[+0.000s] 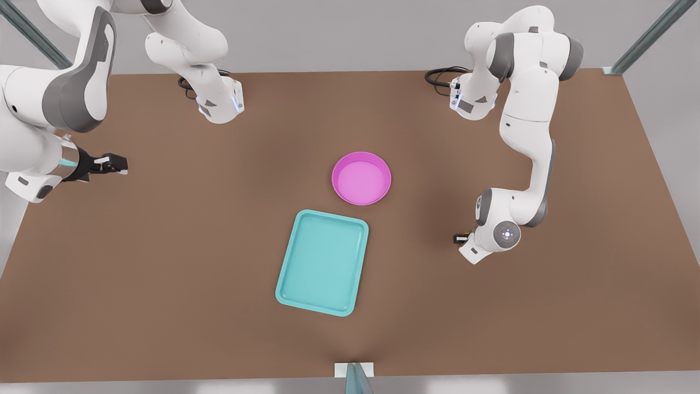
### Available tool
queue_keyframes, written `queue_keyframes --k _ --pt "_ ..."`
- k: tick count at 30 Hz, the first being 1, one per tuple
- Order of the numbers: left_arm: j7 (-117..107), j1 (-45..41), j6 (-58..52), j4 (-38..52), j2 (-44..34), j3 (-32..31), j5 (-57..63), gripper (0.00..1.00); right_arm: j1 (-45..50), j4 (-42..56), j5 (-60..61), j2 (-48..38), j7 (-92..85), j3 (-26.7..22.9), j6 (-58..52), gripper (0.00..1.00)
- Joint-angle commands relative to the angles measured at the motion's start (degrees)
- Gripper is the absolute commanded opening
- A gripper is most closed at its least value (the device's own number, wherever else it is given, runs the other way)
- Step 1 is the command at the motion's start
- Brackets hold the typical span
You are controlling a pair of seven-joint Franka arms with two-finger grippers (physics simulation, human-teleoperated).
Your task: Place the orange on the plate with the left arm and the plate on the tray with the right arm
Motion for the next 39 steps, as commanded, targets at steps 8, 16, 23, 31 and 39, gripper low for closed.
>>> queue_keyframes --k 8,16,23,31,39 --pt "-26.22 -16.34 -19.93 3.35 -9.48 -8.34 -1.33 0.61 -0.31 -0.15 0.06 -0.02 -0.5 -0.05 0.02 1.0" --pt "-43.11 -22.94 -18.18 2.39 -7.46 -20.92 -1.94 0.62 -0.31 -0.77 0.06 0.07 -0.5 -0.05 0.38 1.0" --pt "-42.58 -22.94 -15.45 1.77 -5.09 -20.83 -1.85 1.0 -0.39 -0.77 0.06 0.33 -0.5 -0.05 0.38 1.0" --pt "-11.47 -21.54 -68.54 32.27 -23.28 20.99 -4.49 1.0 0.13 -18.16 10.07 -0.99 12.85 8.56 21.19 1.0" --pt "-4.79 6.5 -52.89 29.99 -26.62 0.88 -1.06 1.0 9.71 -30.56 21.24 7.98 40.72 19.03 52.58 1.0"
